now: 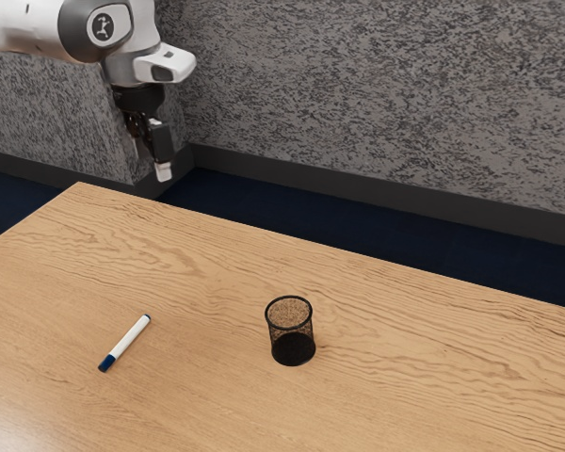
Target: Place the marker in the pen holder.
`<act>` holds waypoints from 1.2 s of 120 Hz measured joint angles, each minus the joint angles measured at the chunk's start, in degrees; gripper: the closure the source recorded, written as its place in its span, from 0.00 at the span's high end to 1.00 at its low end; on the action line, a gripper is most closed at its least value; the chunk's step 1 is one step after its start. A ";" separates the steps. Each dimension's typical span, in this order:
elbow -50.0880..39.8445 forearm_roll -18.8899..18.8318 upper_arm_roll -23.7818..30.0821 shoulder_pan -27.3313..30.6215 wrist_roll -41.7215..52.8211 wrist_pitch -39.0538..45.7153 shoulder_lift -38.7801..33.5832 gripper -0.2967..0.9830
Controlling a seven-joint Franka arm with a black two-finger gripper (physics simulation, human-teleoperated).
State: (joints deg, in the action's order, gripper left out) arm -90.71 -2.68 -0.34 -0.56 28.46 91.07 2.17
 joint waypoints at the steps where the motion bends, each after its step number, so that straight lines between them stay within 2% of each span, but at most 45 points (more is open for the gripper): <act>1: 0.00 0.00 0.00 0.00 0.20 0.00 0.00 0.77; 25: -1.06 -0.46 -0.15 0.12 3.97 0.06 -0.42 0.77; 35: -11.16 -0.60 -0.42 0.40 3.51 2.11 -5.66 0.77; 40: -18.32 -0.47 -2.60 -0.07 3.21 5.03 -8.58 0.77; 49: -24.71 -0.31 -6.55 4.01 2.74 10.13 -10.45 0.77; 87: -30.27 -0.88 -10.28 5.14 -1.14 22.59 -7.16 0.77; 111: -34.43 -0.58 -10.64 5.67 -7.44 32.95 -0.38 0.76; 129: -36.21 0.87 -10.17 4.45 -11.88 39.15 2.73 0.64; 144: -42.67 1.01 -8.90 4.50 -14.82 43.10 -0.71 0.61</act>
State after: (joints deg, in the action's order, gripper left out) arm -133.38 -1.68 -9.24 3.94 13.64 134.17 1.45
